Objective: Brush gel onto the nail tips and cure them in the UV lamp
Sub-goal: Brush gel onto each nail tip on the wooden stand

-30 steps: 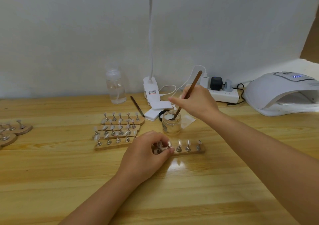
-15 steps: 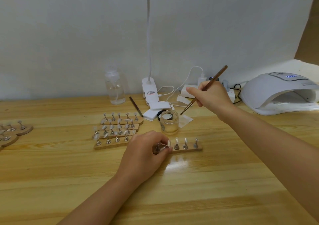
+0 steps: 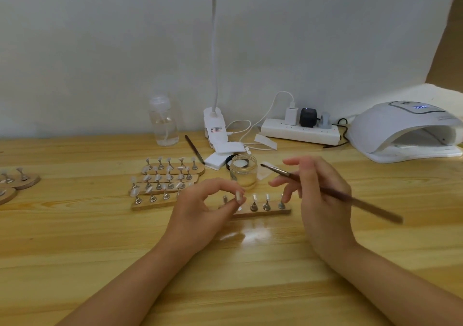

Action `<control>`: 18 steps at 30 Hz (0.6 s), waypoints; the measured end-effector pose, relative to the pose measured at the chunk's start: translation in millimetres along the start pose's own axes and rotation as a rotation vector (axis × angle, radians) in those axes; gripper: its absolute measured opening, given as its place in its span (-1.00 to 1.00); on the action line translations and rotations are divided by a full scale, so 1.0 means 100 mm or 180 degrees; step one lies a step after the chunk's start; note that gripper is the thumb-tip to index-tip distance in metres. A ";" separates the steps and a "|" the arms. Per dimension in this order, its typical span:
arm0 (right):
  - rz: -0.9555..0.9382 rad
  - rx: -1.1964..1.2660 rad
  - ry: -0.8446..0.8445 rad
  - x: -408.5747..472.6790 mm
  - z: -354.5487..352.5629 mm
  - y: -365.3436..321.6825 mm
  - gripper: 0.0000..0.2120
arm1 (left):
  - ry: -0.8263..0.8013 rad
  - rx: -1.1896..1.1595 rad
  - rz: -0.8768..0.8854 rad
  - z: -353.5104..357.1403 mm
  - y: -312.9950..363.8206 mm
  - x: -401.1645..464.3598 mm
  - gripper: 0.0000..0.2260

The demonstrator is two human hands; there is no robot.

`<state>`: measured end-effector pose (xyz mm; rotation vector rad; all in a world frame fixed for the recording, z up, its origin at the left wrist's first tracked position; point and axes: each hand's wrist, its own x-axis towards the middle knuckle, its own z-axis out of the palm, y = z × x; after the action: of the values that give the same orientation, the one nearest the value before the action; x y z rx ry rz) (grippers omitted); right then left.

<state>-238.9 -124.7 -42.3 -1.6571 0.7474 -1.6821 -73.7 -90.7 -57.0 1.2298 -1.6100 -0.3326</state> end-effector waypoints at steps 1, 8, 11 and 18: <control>-0.0105 -0.0109 -0.0132 -0.03 0.00 0.02 -0.79 | 0.0021 -0.0058 -0.0049 0.00 0.00 0.01 -0.88; -0.0320 -0.0176 -0.0518 -0.12 -0.01 0.06 -0.68 | 0.0039 -0.0379 -0.0045 0.00 0.04 0.03 -0.95; -0.0595 -0.0501 -0.0609 -0.13 0.00 0.05 -0.70 | -0.0022 -0.0398 -0.0001 0.00 0.04 0.03 -0.89; -0.0459 -0.0465 -0.0687 -0.16 0.02 0.09 -0.62 | -0.0044 -0.0386 -0.0020 0.00 0.03 0.04 -0.82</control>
<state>-236.7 -117.1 -59.1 -1.9995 0.6720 -1.5419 -75.5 -92.6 -52.6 1.1427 -1.5748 -0.4372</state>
